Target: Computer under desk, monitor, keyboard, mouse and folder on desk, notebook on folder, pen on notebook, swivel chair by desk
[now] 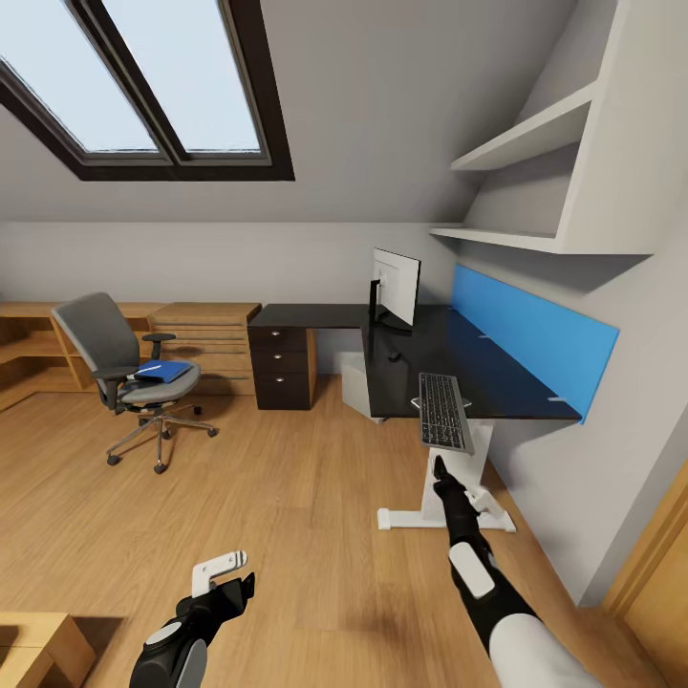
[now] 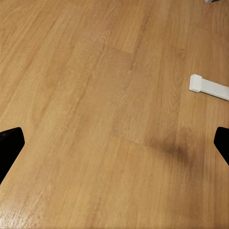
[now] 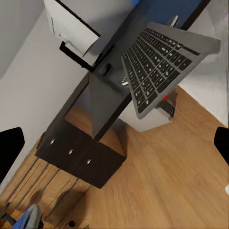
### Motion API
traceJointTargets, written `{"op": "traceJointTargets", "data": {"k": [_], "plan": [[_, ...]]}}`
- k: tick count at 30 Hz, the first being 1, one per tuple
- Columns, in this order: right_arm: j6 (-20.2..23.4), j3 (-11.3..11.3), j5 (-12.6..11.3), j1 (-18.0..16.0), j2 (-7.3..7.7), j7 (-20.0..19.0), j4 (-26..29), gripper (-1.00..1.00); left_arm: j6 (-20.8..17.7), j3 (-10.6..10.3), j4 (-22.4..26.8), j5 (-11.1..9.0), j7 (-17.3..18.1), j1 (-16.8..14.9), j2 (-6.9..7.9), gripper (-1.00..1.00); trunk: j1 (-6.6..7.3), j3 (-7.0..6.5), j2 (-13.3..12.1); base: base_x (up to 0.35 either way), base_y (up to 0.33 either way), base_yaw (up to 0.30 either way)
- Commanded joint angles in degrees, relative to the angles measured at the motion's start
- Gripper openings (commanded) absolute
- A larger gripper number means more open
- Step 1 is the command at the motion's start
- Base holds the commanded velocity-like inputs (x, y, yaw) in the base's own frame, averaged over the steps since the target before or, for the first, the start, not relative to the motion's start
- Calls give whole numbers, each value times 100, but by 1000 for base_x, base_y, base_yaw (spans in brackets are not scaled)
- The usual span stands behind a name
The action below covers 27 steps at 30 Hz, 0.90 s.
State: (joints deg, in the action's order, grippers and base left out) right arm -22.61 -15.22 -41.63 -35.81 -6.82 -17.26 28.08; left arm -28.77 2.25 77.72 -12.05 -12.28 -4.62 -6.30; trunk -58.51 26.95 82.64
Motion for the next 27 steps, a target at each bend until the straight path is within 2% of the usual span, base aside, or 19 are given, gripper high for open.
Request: {"op": "traceJointTargets", "data": {"k": [1, 4, 5, 8, 9, 12, 13, 15, 16, 20, 27], "plan": [[15, -24, -292, -5, 54, -52, -5, 100, -25, 3, 9, -61, -37, -3, -3, 100, 0, 6, 4, 0, 0, 0], [33, -29, -646, -5, 146, -51, -5, 100, -28, 1, 12, -64, -39, -3, -6, 100, 0, 6, 4, 0, 0, 0], [46, -31, -838, -5, 200, -51, -5, 100, -33, -3, 14, -66, -42, -3, -10, 100, 0, 6, 4, 0, 0, 0], [76, -32, -1098, -5, 269, -47, -5, 100, -37, -15, 24, -72, -44, -3, -17, 100, 0, 6, 4, 0, 0, 0], [267, -33, -1465, -5, 314, -44, -5, 100, -42, -23, 45, -81, -49, -3, -29, 100, 0, 6, 4, 0, 0, 0], [612, -33, -1934, -5, 342, -41, -5, 100, -46, -28, 64, -88, -52, -2, -42, 100, 0, 6, 4, 0, 0, 0], [892, -33, -2338, -5, 372, -37, -5, 100, -48, -30, 74, -92, -53, -2, -49, 100, 0, 6, 4, 0, 0, 0], [1020, -34, -2562, -5, 392, -35, -6, 100, -48, -31, 78, -94, -54, -3, -51, 100, 0, 6, 4, 0, 0, 0], [1180, -32, -2982, -5, 431, -29, -5, 100, -49, -30, 83, -95, -55, -3, -54, 100, 0, 6, 4, 0, 0, 0], [1235, -30, -3226, -5, 512, -25, -5, 100, -50, -31, 84, -96, -55, -3, -55, 100, 0, 6, 4, 0, 0, 0], [1255, -30, -3345, -5, 566, -31, -5, 100, -50, -31, 85, -98, -55, -3, -55, 100, -22, 24, 44, 0, 0, 0]]}}
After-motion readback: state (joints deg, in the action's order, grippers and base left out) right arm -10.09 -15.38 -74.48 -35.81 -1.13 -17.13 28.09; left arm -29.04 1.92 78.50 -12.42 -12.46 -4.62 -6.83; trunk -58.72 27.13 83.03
